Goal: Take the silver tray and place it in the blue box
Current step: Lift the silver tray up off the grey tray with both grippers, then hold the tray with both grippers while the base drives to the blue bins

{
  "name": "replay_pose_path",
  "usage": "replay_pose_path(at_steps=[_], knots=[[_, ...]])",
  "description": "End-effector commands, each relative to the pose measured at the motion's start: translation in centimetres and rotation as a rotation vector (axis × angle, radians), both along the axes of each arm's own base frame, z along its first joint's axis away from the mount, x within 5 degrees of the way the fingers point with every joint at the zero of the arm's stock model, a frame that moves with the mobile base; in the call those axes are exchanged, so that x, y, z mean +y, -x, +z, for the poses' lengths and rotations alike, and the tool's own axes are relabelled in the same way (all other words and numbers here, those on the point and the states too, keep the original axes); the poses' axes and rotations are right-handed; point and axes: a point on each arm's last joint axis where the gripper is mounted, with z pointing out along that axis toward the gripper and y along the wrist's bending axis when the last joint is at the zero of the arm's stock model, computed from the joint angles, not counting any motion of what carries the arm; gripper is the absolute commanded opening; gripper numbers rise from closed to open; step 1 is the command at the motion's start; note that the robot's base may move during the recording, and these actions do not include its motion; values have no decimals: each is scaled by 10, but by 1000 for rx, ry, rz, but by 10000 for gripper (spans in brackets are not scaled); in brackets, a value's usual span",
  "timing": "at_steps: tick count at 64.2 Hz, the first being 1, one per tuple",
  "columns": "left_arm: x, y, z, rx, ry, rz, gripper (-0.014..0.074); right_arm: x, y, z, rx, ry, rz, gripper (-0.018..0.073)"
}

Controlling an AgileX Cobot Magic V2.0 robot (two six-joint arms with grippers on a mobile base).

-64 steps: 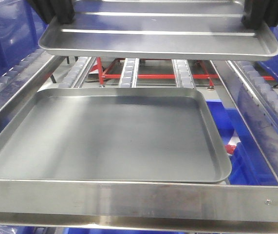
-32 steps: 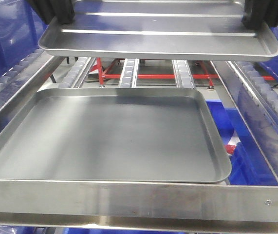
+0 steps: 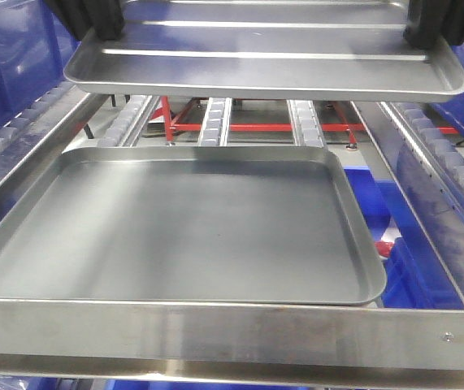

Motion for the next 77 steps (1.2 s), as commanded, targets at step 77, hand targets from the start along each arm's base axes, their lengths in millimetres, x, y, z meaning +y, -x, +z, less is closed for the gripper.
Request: replay_pose_path(at_steps=[77], knots=[[4, 5, 28, -110, 57, -21, -98, -7, 5, 19, -81, 6, 23, 59]])
